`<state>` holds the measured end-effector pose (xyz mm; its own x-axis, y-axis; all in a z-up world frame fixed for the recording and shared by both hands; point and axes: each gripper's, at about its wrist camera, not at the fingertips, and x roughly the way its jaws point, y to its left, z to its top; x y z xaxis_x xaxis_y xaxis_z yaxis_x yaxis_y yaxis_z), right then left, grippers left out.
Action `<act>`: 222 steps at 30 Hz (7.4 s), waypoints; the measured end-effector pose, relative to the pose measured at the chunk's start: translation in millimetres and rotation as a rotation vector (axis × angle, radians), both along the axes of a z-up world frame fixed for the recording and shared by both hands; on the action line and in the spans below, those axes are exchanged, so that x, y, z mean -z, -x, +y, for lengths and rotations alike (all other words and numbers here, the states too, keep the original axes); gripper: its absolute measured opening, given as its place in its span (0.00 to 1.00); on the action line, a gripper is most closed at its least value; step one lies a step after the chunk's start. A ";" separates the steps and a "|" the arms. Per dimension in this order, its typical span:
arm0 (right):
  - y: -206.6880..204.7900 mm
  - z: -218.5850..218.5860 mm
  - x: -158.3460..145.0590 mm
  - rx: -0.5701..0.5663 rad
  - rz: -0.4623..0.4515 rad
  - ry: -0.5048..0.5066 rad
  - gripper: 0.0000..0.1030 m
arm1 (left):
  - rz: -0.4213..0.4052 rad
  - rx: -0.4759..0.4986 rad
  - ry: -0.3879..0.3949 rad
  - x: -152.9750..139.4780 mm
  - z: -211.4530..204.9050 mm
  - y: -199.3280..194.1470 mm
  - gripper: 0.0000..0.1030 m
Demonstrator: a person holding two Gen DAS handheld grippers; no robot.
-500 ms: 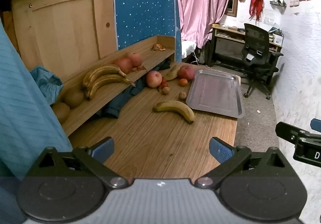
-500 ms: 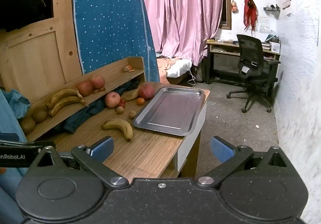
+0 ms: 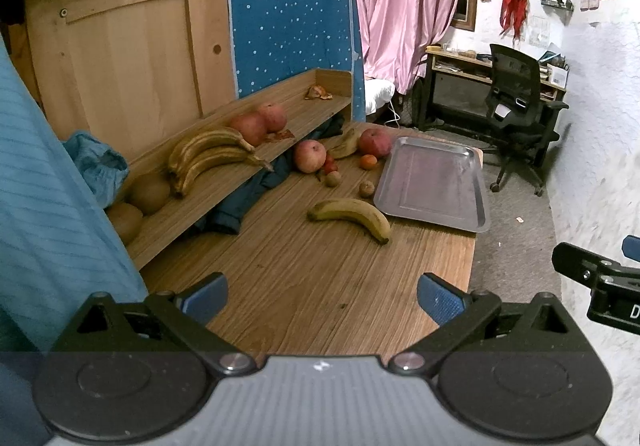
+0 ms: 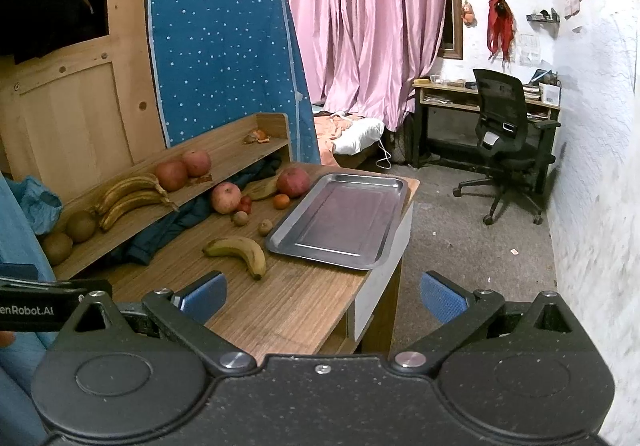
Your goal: Organize fruits
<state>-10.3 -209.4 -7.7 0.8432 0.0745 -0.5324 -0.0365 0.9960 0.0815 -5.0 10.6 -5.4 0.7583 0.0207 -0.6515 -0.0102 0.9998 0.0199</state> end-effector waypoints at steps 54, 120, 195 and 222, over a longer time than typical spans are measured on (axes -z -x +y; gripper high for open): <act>-23.5 -118.9 0.0 -0.288 0.010 -0.072 0.99 | 0.047 -0.400 0.026 -5.2 -71.7 4.4 1.00; -461.6 32.6 141.0 -1.375 0.227 0.215 0.86 | 0.487 -0.997 0.265 115.4 -19.0 -340.4 1.00; -439.8 62.8 145.3 -1.348 0.212 0.233 0.30 | 0.485 -0.870 0.490 132.1 -7.4 -322.9 0.36; -516.8 -61.3 132.0 -0.920 0.222 0.146 0.30 | 0.452 -0.481 0.340 72.4 -96.9 -419.0 0.36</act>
<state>506.5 -270.7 -139.7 0.3665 0.5772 -0.7297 -0.8083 0.5859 0.0575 413.9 -86.3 -77.8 0.3731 0.0244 -0.9275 -0.5129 0.8384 -0.1843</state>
